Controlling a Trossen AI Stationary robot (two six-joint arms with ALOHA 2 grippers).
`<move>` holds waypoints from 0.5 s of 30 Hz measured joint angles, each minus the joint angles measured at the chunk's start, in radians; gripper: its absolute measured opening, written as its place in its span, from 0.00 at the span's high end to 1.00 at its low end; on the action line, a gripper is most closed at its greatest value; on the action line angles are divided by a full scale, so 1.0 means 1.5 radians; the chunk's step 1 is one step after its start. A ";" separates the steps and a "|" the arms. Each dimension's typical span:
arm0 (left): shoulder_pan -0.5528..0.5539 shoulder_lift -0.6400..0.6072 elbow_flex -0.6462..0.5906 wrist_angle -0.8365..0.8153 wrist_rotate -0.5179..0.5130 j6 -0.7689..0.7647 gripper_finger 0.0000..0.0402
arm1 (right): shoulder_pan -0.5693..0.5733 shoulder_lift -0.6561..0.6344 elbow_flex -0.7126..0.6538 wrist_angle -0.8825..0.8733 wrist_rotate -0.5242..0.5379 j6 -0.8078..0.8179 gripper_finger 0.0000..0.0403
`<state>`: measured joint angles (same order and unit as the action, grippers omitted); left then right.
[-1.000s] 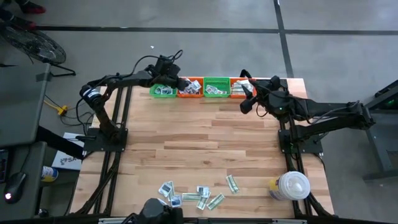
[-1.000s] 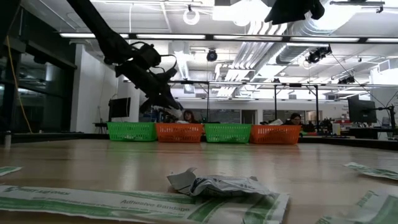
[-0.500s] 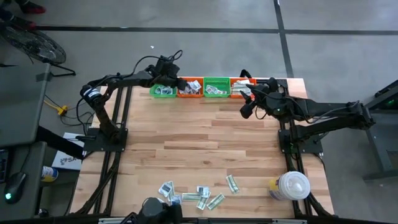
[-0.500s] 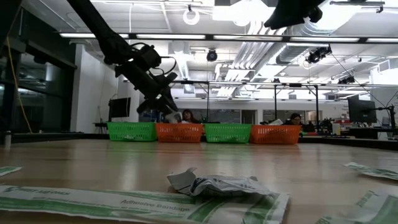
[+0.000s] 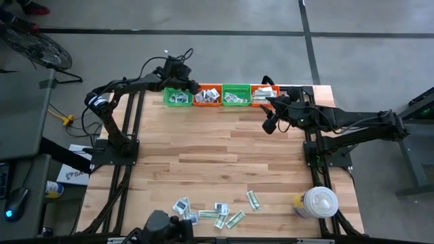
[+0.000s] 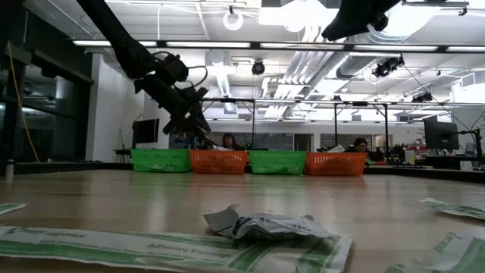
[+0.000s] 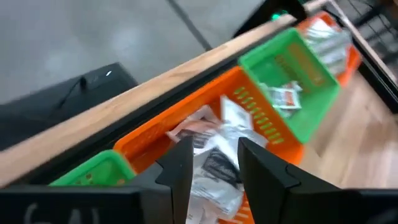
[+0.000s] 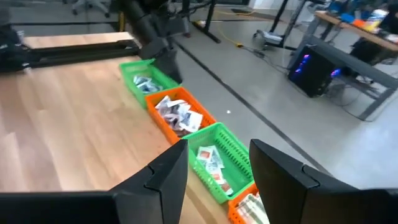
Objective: Pick & Place First Aid Supplies
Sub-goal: Put the green bandage pack in the right orange bin
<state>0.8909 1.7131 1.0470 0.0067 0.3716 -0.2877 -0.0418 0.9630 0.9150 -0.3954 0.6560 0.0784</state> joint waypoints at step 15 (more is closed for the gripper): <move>-0.141 -0.193 0.000 -0.054 -0.068 0.190 0.69 | -0.035 0.000 0.000 -0.082 -0.265 -0.048 0.59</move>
<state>0.6791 1.4240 1.0470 -0.0742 0.2698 -0.0033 -0.0937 0.9630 0.9150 -0.5181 0.2589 0.0067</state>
